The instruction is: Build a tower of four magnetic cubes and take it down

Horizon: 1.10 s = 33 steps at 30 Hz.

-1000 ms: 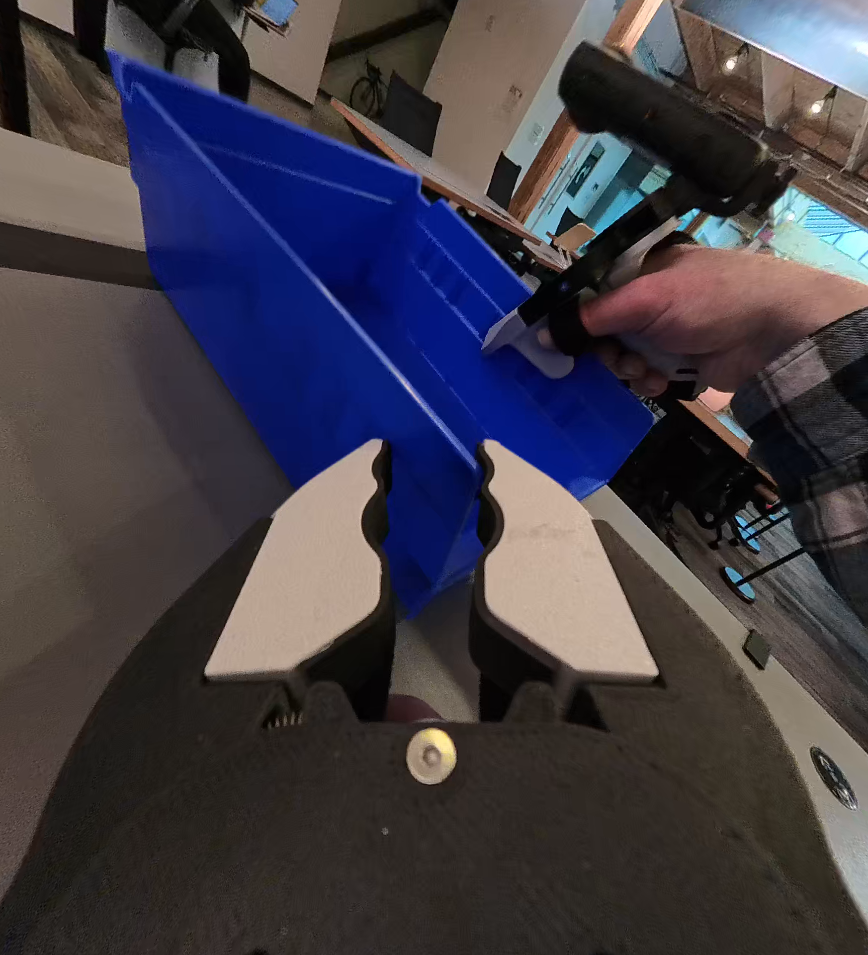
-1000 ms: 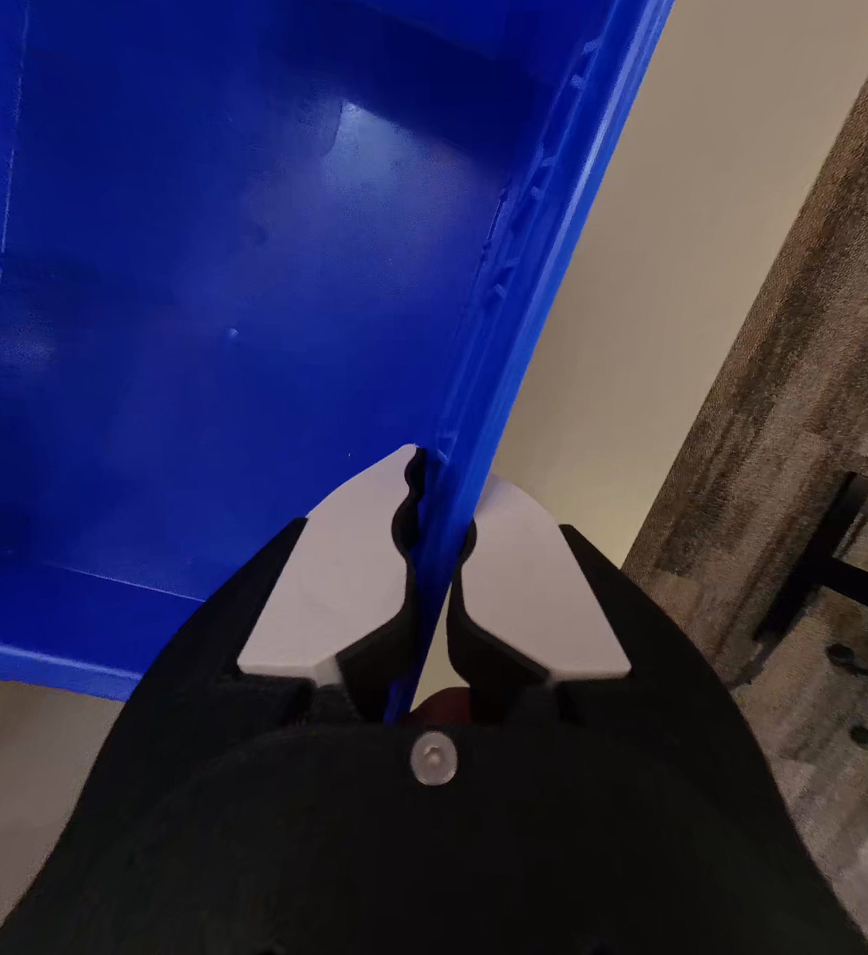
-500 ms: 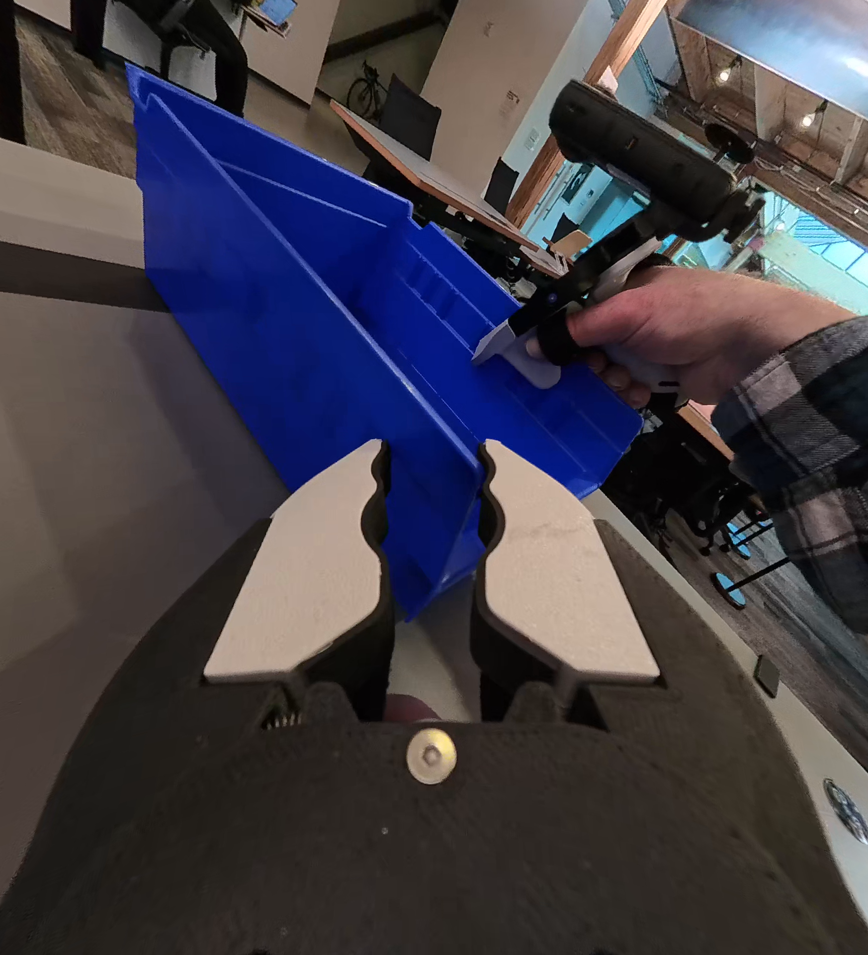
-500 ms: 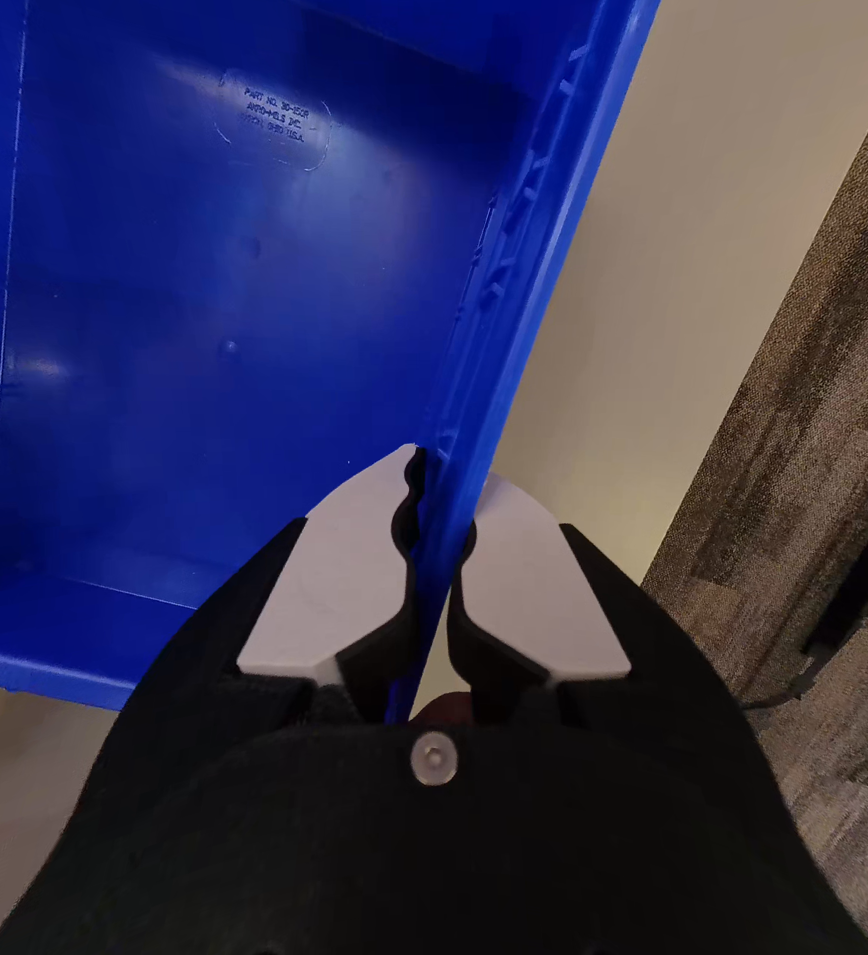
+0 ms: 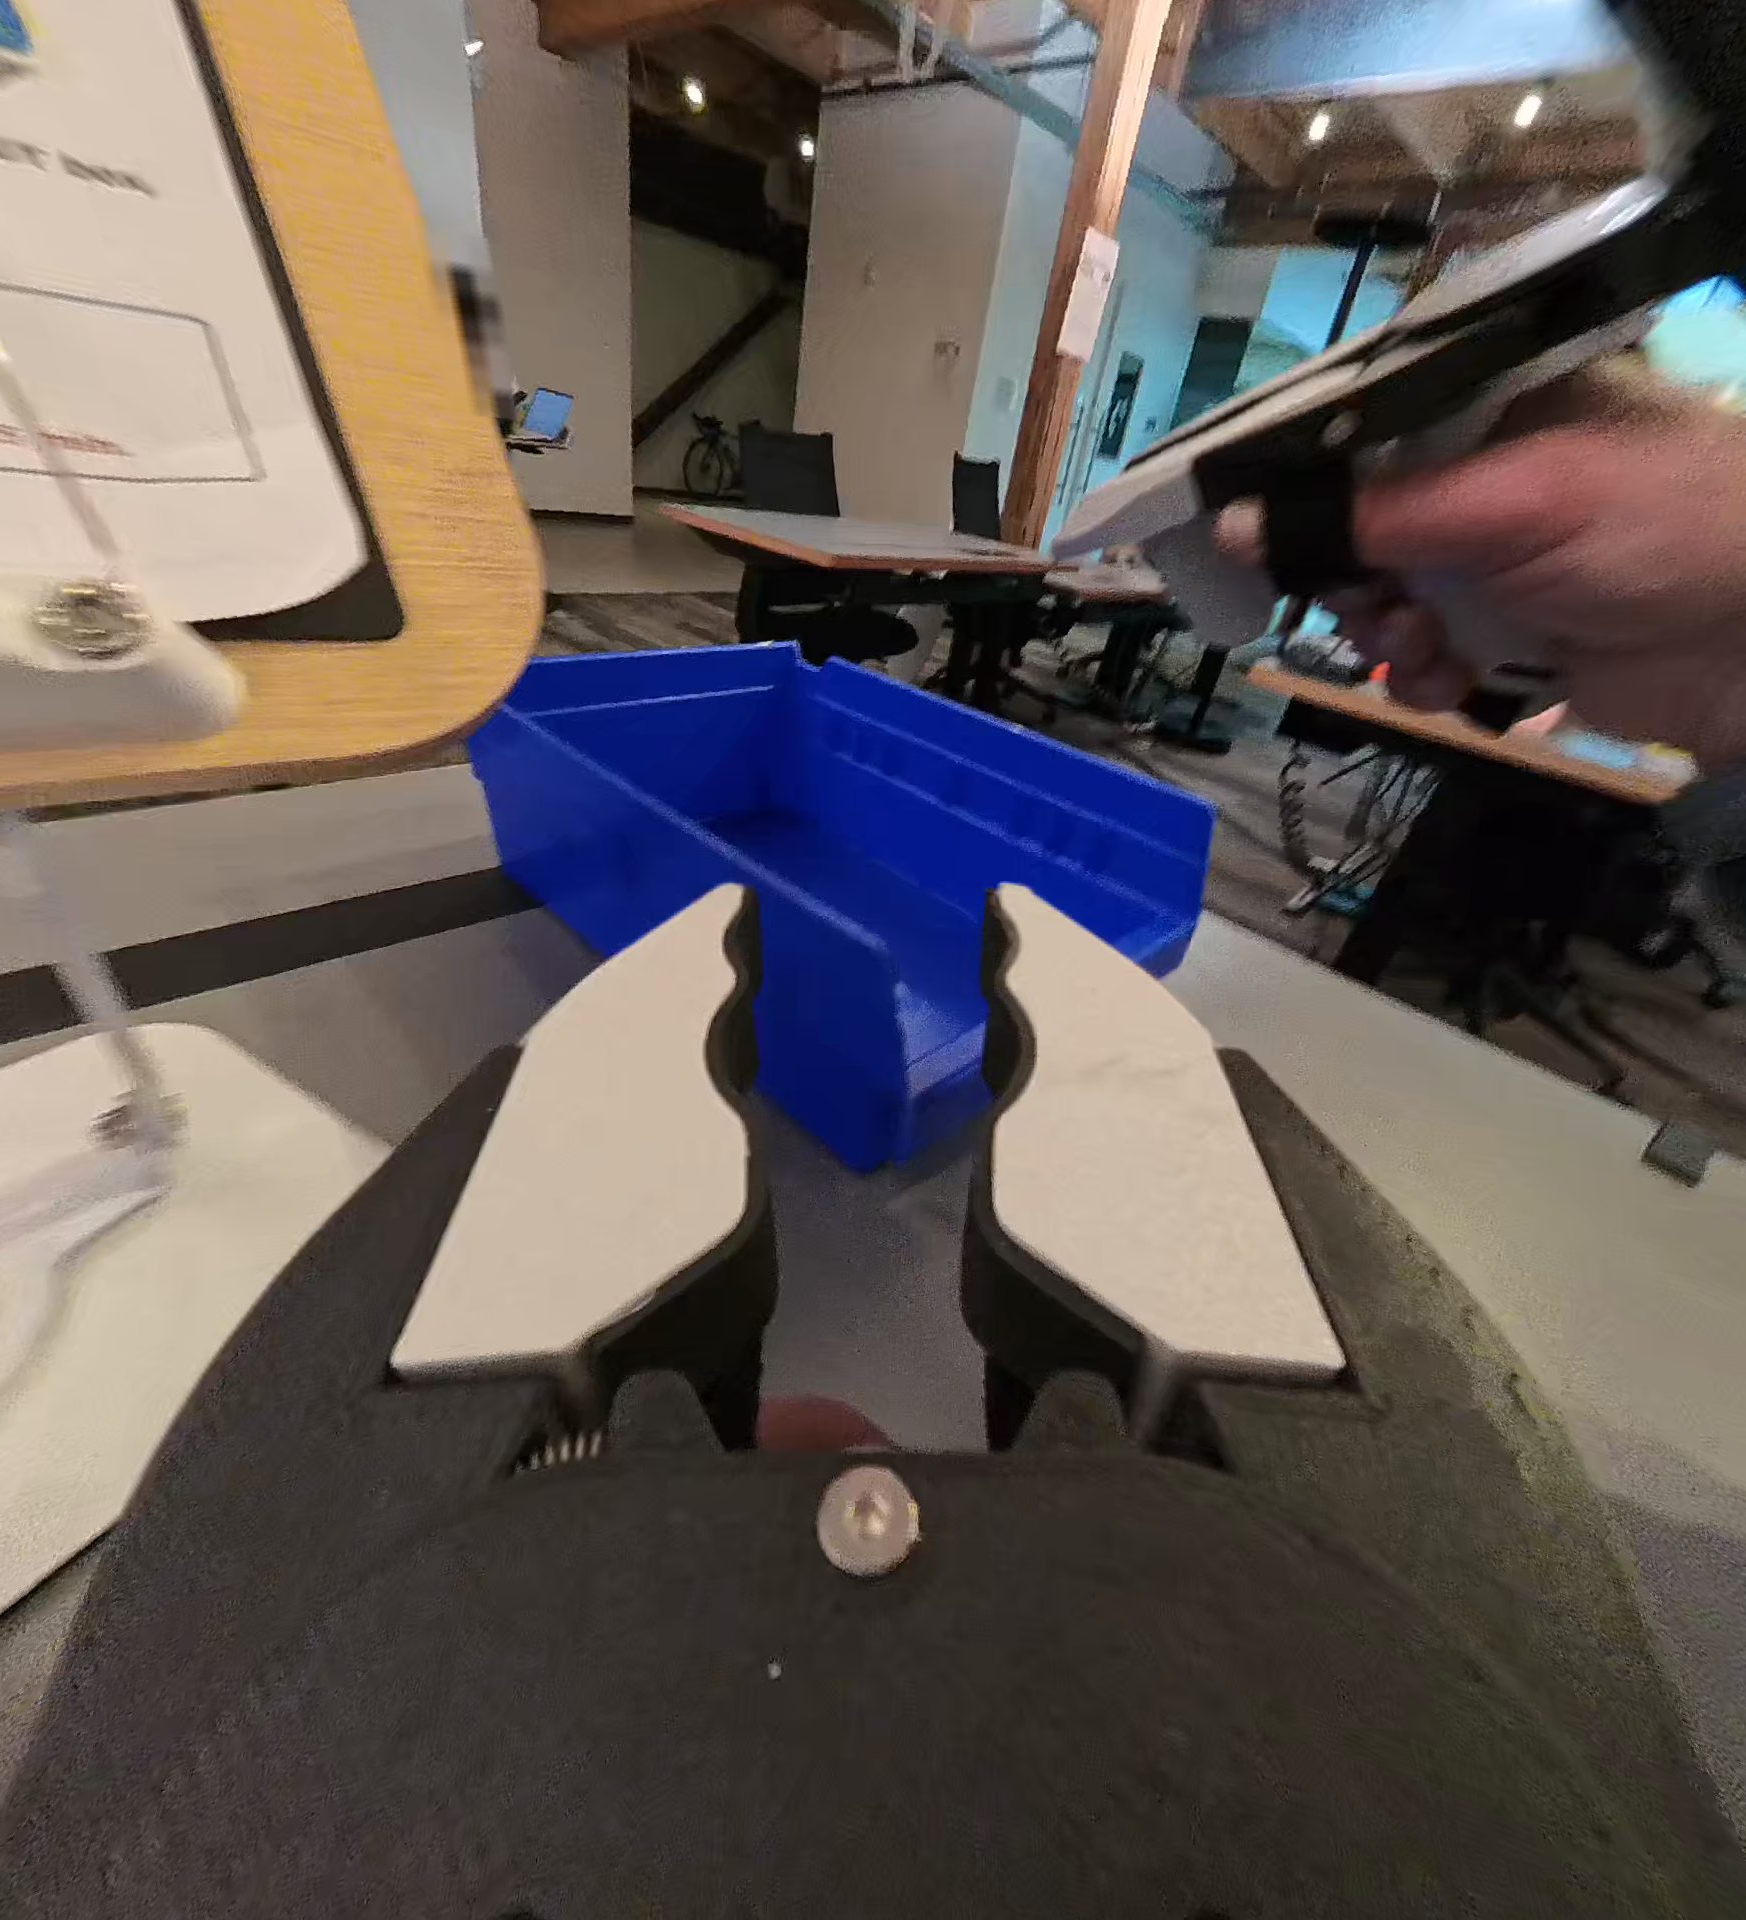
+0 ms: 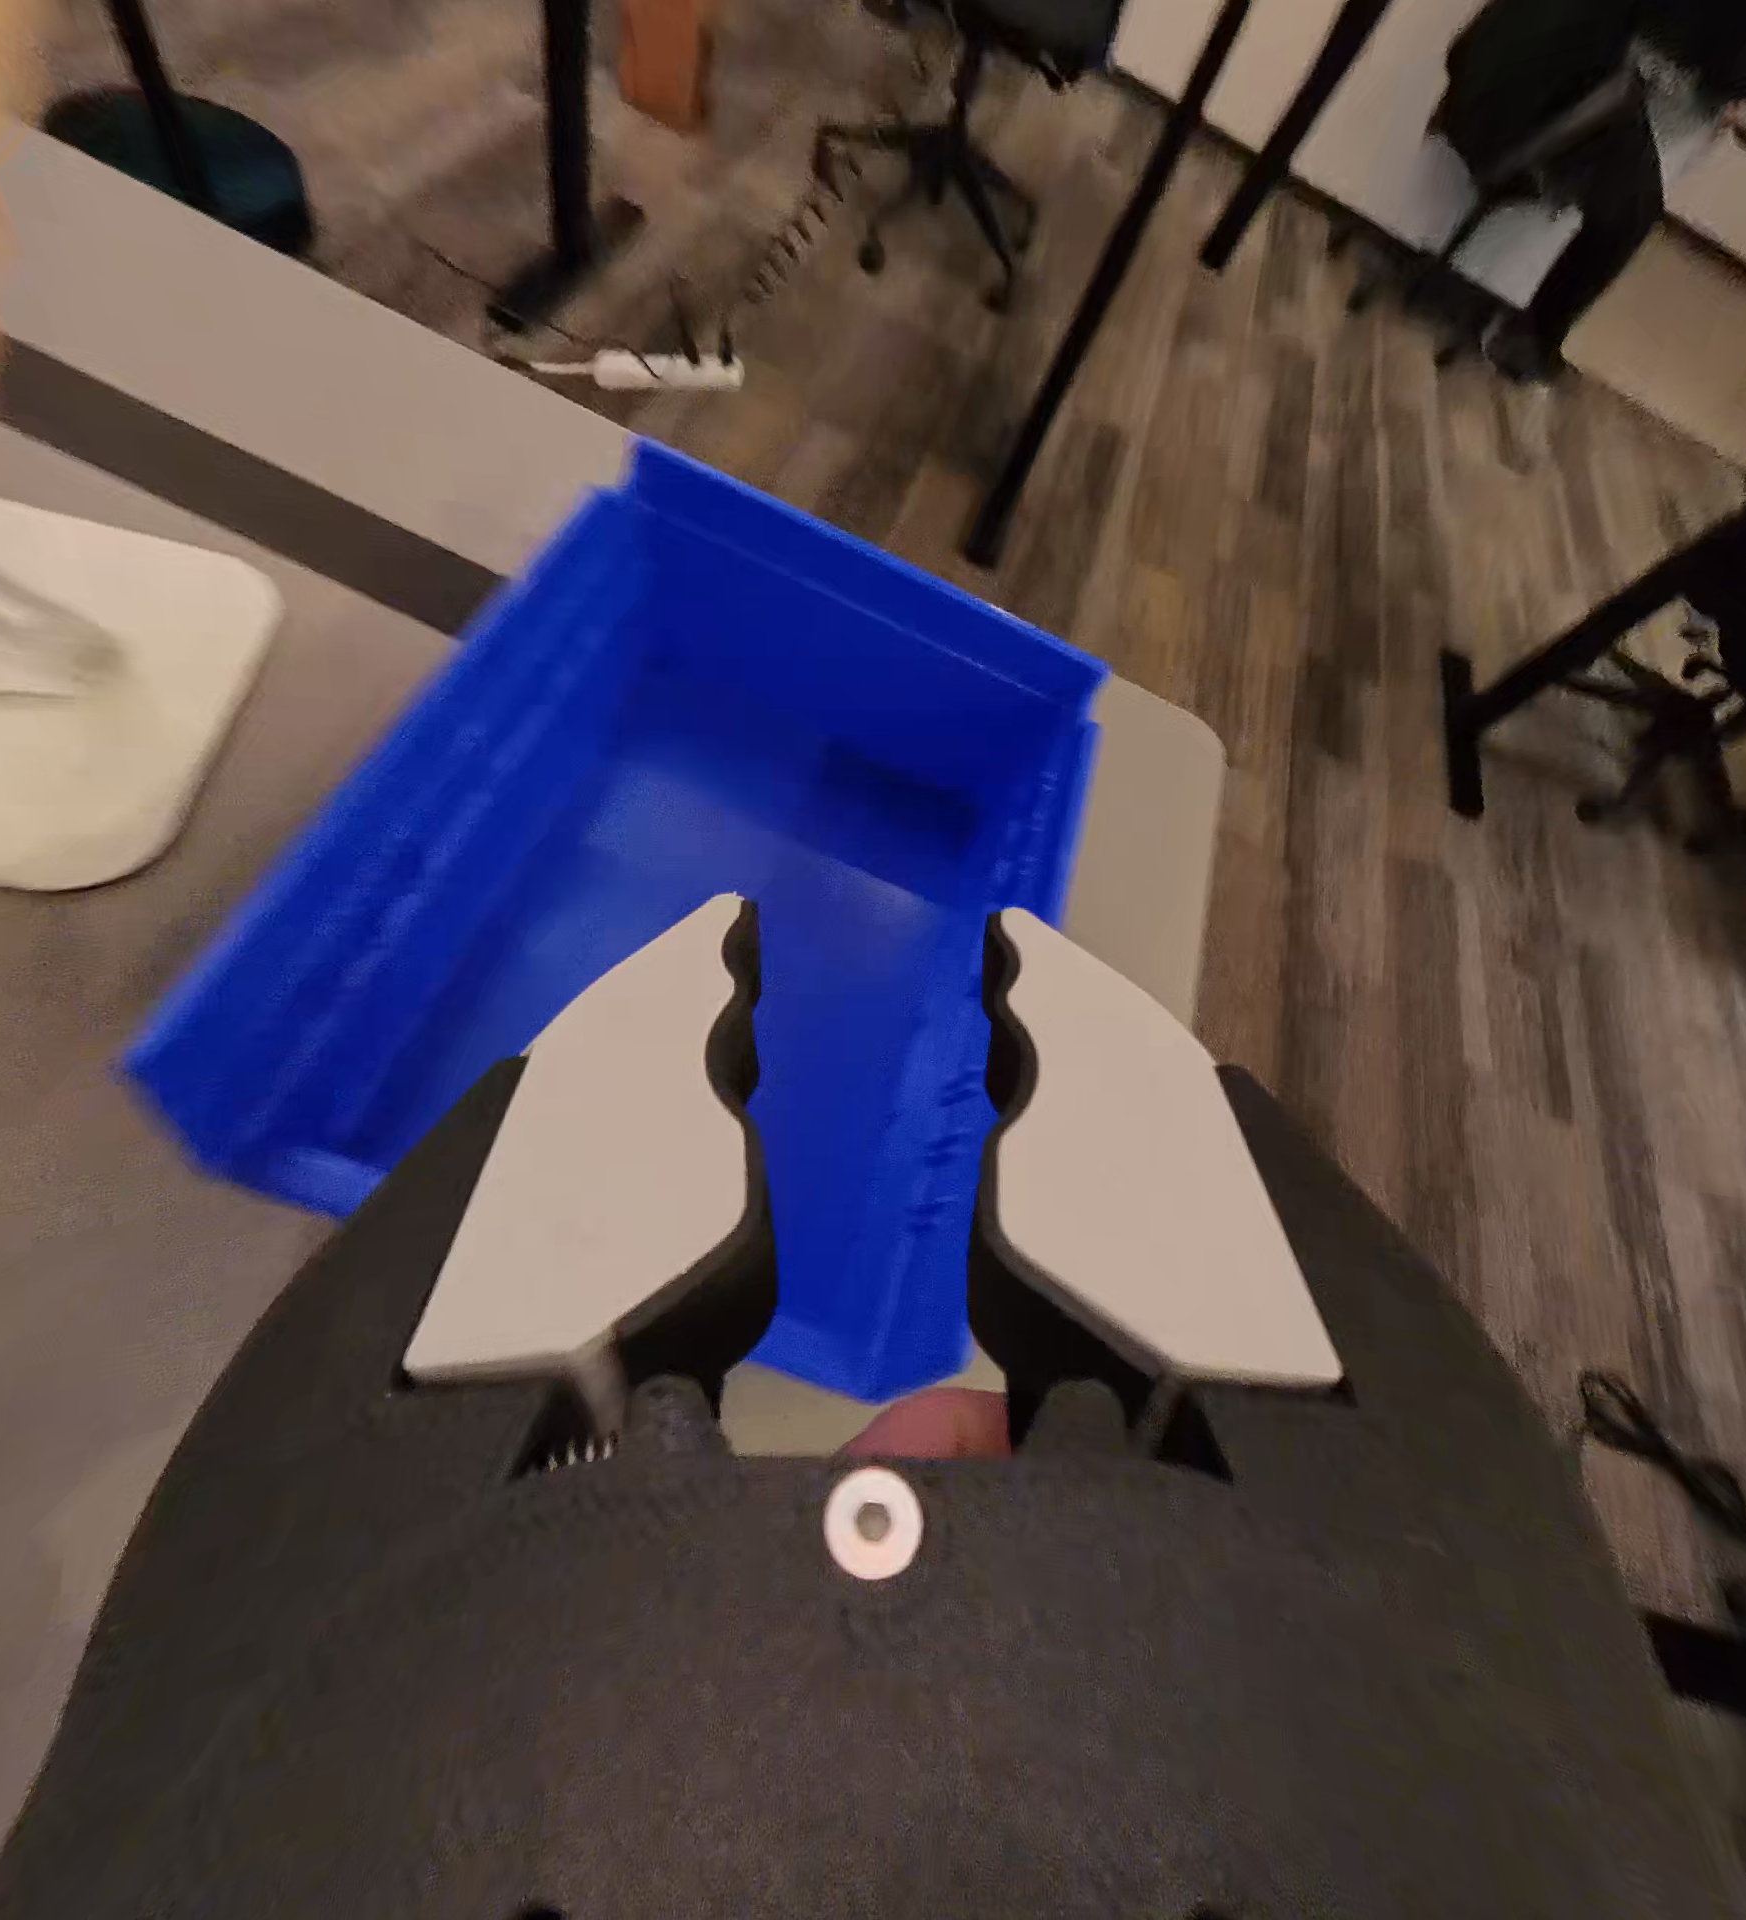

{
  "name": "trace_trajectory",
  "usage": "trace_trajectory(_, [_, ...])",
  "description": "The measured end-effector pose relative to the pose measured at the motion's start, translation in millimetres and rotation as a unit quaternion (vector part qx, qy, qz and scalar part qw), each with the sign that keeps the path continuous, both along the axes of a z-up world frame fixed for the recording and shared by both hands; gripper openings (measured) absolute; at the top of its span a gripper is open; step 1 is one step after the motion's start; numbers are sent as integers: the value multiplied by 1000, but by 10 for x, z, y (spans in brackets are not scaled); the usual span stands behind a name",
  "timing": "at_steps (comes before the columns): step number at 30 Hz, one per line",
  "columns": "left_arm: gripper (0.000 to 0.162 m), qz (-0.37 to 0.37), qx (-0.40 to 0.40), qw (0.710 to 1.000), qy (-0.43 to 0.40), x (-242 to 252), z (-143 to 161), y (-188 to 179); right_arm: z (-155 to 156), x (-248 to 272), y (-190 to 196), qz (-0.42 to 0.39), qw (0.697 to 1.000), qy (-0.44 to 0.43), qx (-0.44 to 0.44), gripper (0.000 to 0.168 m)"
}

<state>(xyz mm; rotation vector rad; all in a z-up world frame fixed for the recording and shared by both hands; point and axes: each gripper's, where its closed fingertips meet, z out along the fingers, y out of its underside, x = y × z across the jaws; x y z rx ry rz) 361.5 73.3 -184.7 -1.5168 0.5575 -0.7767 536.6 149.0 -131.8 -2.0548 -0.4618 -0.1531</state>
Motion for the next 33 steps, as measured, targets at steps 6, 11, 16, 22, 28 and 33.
trace_trajectory(6, [31, 68, 41, 995, 57, -963, -7, 3, -123, -1315, -662, 126, 991, 14, 30, 18])
trace_trajectory(11, [27, 142, 64, 981, 117, -1832, -88, 146, -329, -2150, -707, 160, 982, 76, 63, 15])
trace_trajectory(16, [21, 204, 46, 961, 178, -2431, -368, 354, -694, -2750, -458, 170, 975, 133, 58, 0])
trace_trajectory(22, [0, 179, 17, 963, 199, -2441, -560, 482, -1178, -2985, -273, 162, 977, 110, 82, 0])
trace_trajectory(28, [0, 164, 21, 961, 222, -2315, -607, 459, -1378, -3045, -352, 184, 979, 60, 66, 1])
trace_trajectory(33, [13, 179, 0, 956, 234, -2349, -698, 517, -1442, -2912, -293, 167, 983, 52, 54, 11])
